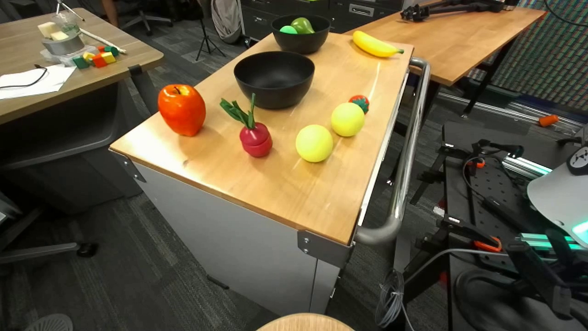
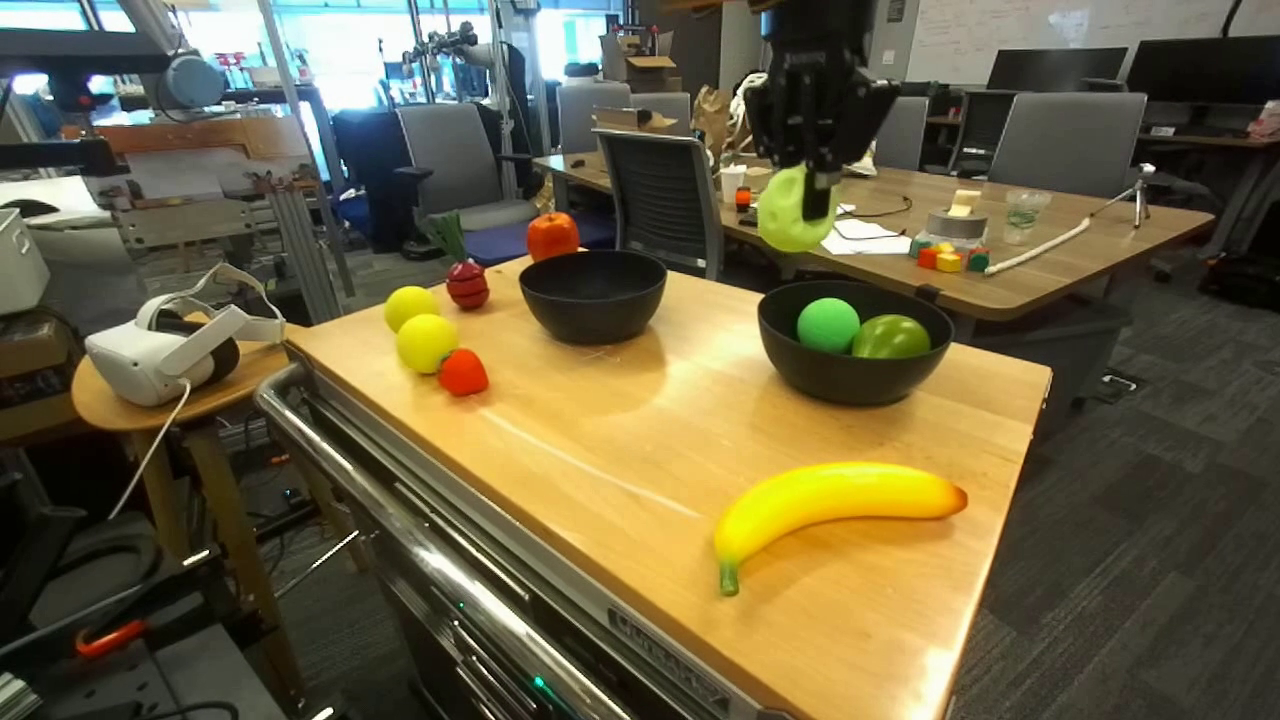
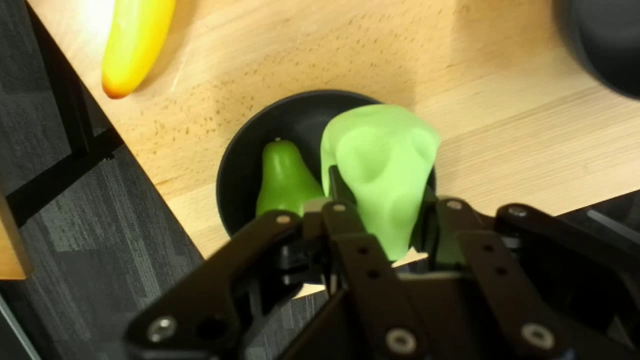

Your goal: Remove the fruits from the bowls

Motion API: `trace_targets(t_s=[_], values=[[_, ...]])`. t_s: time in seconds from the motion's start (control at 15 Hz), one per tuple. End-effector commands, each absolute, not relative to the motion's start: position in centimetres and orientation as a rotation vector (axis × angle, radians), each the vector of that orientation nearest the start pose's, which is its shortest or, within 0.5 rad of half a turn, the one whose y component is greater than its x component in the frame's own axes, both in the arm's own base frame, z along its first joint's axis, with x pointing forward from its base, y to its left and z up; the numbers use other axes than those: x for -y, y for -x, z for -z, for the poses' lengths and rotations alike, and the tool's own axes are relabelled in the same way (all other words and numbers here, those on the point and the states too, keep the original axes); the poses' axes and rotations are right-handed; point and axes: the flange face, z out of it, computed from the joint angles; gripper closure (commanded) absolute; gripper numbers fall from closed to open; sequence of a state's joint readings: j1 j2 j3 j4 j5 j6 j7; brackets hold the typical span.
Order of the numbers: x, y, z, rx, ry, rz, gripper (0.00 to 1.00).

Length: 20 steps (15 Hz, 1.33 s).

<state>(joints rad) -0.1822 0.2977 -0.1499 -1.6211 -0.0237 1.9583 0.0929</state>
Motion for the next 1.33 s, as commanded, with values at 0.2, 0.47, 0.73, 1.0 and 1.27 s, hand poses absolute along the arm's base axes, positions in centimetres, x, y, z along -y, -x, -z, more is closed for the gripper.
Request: trace_targets(t_s=[0.2, 0.47, 0.73, 1.0, 1.27], values=[[13.2, -56.5, -41.8, -0.577, 3.043, -0.092, 0.95], [12.9, -55.7, -36.1, -0.681, 2.976, -0.188, 0.95], [12.9, -55.1, -34.1, -0.714, 2.952, -0.209, 0.55], [13.2, -54.2, -38.1, -0.703, 3.045, -0.13, 0.25], [14.5, -54.4, -44.7, -0.732, 3.176, 0.152, 0.0]])
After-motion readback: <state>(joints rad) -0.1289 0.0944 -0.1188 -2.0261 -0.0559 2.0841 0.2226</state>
